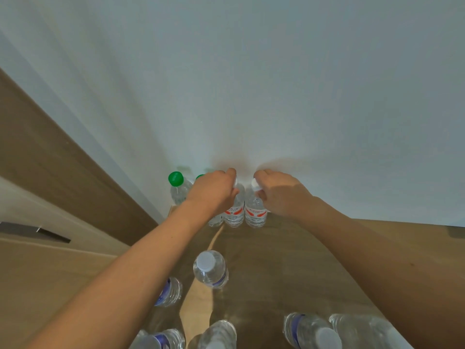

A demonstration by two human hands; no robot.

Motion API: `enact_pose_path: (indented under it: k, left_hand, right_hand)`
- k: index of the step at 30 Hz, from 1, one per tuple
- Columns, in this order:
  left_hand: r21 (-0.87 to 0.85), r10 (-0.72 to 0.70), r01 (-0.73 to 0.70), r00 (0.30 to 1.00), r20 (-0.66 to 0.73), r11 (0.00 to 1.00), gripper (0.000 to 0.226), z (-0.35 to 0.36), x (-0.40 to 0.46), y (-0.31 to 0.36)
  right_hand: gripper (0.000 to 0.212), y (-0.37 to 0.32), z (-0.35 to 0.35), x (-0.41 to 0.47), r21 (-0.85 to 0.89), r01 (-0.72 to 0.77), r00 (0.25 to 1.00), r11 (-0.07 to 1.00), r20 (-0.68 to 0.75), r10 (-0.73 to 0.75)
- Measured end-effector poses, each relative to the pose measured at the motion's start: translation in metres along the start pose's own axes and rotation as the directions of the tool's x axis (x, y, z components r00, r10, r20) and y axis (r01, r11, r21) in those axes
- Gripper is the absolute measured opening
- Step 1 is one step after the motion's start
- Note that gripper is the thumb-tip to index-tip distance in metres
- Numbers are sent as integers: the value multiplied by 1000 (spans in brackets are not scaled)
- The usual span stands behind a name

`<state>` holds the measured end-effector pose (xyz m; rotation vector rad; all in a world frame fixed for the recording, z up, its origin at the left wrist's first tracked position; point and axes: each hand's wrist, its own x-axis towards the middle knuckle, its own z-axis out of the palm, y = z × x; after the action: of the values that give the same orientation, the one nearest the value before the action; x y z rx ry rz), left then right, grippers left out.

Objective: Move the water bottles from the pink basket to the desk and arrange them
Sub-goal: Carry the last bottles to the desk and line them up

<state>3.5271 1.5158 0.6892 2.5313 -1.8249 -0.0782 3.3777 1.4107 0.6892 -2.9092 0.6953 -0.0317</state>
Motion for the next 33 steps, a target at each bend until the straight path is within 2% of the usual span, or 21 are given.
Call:
enact_pose_path:
  k: [5, 7, 9, 11, 13, 15, 17, 20, 23, 25, 28, 30, 33]
  left_hand:
    - [-87, -32, 35, 999, 27, 996, 30, -5, -8, 3]
    - [-187, -47, 49, 999, 14, 981, 37, -14, -18, 3]
    - [-292, -75, 56, 996, -53, 955, 43, -28, -34, -1]
    - [-331, -107, 56, 984, -139, 942, 39, -44, -55, -11]
    - [-344, -157, 91, 973, -171, 935, 32, -58, -82, -25]
    - [-333, -214, 143, 959, -188, 932, 27, -70, -113, -40]
    - [-328, -283, 211, 941, -187, 921, 24, -78, -144, -52]
    - [-302, -360, 324, 930, -70, 897, 20, -76, -182, -64]
    - [-261, -395, 397, 916, 62, 880, 30, -63, -213, -69]
    - [-242, -431, 449, 893, 126, 860, 44, -53, -227, -66]
    - [-150, -476, 503, 860, 184, 851, 58, -38, -237, -59]
    - [-97, -501, 532, 835, 228, 841, 55, -29, -238, -55]
    - [-115, -514, 558, 813, 274, 822, 39, -19, -237, -52]
  right_hand:
    - [35, -6, -5, -1, -43, -50, 997, 998, 50, 52]
    - [40, -13, -16, -1, -39, -101, 993, 994, 61, 103]
    - [43, -23, -29, -4, -28, -123, 992, 992, -2, 123]
    - [43, -33, -41, -8, -47, -126, 990, 991, -62, 123]
    - [42, -45, -51, -12, -83, -144, 989, 986, -48, 141]
    - [41, -60, -58, -16, -71, -119, 993, 990, -8, 119]
    - [40, -80, -63, -23, 8, -11, 999, 1000, 45, 10]
    - [40, -117, -67, -32, 146, 176, 973, 974, 124, -195]
    - [40, -151, -58, -40, 116, 281, 931, 953, 209, -300]
    - [45, -160, -47, -42, 27, 291, 912, 956, 293, -286]
    - [43, -163, -33, -45, -22, 218, 868, 976, 461, -184]
    - [36, -164, -27, -48, -17, 191, 847, 981, 508, -156]
    - [26, -161, -22, -50, -54, 217, 872, 975, 460, -169]
